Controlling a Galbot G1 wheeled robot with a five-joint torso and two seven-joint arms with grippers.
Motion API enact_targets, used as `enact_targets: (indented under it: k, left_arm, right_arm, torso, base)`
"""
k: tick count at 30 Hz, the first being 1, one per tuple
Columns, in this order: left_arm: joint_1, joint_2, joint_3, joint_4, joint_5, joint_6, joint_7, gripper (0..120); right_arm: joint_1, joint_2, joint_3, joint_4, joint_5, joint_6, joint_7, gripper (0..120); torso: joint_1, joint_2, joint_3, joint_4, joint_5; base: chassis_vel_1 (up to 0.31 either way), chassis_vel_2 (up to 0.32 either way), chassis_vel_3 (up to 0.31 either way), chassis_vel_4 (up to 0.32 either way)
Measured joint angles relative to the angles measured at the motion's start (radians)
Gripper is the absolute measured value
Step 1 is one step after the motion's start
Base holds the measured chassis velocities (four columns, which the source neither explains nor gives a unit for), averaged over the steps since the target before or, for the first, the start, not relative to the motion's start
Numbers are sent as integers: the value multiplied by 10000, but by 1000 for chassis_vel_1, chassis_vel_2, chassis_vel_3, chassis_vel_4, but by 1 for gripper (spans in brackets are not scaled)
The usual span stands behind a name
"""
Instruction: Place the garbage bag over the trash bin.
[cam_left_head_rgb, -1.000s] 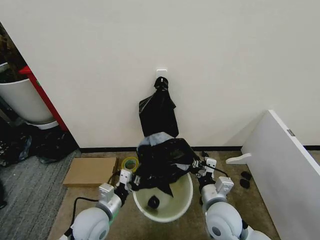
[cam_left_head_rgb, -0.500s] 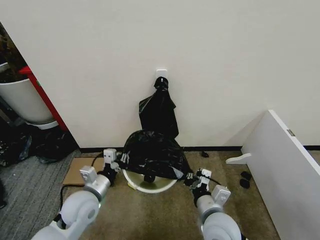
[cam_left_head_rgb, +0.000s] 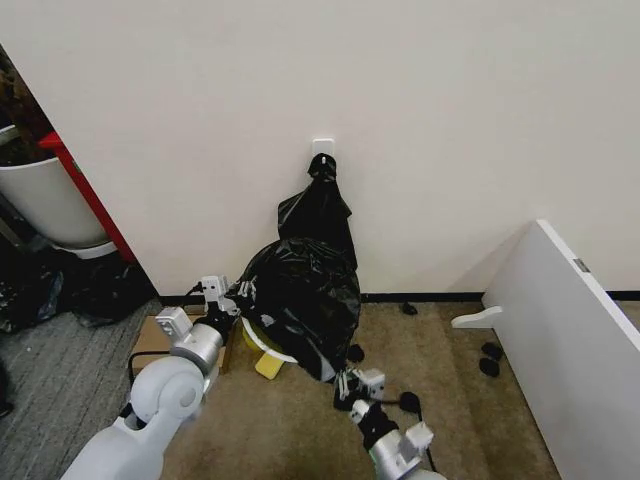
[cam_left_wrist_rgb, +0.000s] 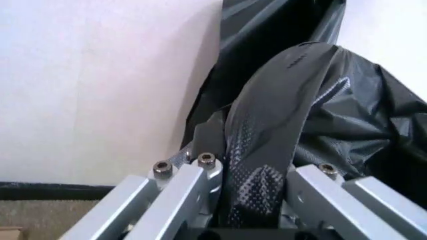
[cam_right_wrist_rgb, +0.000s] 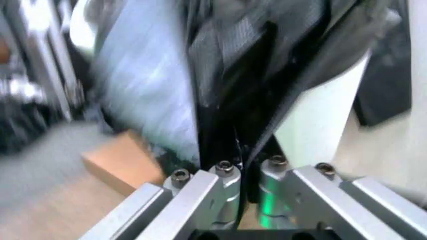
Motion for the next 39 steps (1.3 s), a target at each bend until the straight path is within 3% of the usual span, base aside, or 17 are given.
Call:
enact_targets:
  k: [6, 8, 15, 19, 23, 25, 30, 39]
  left_arm:
    - [-152, 26, 26, 147, -3, 3, 1, 4]
    - [-199, 27, 25, 185, -3, 2, 1, 4]
    - [-484, -51, 75, 432, 11, 2, -29, 4]
    - [-401, -83, 33, 453, 52, 2, -32, 4]
    - [-294, -120, 22, 464, 173, 1, -48, 4]
    - [-285, -129, 34, 465, 196, 1, -53, 4]
    - [-223, -117, 57, 431, 238, 0, -88, 4]
    - [-145, -67, 14, 364, 241, -1, -145, 4]
  right_arm:
    - [253, 39, 935, -817, -1619, 1321, -691, 22]
    - [228, -43, 1035, -747, -1588, 1494, -926, 26]
    - [-120, -1171, 1762, 213, -261, 2763, -4096, 55]
    - [-229, -1565, 1867, 863, 695, 2760, -4589, 67]
    - [-454, -1606, 1558, 1914, 1235, 2019, -3607, 85]
    - [-499, -1525, 1451, 2090, 1073, 1755, -3153, 86]
    - [-624, -1163, 1143, 2214, -44, 930, -1574, 66]
    - [-821, -935, 992, 2054, -986, 525, -785, 36]
  torso:
    - [0, 0, 0, 0, 1]
    - [0, 0, 0, 0, 1]
    - [0, 0, 0, -2, 0]
    - [0, 0, 0, -1, 0]
    - [0, 0, -1, 1, 0]
    - [0, 1, -1, 0, 0]
    - [0, 0, -1, 0, 0]
    - [0, 0, -1, 0, -1]
  base:
    - [0, 0, 0, 0]
    - [0, 0, 0, 0]
    - [0, 0, 0, 0]
    - [0, 0, 0, 0]
    - [0, 0, 0, 0]
    - [0, 0, 0, 0]
    - [0, 0, 0, 0]
    - [0, 0, 0, 0]
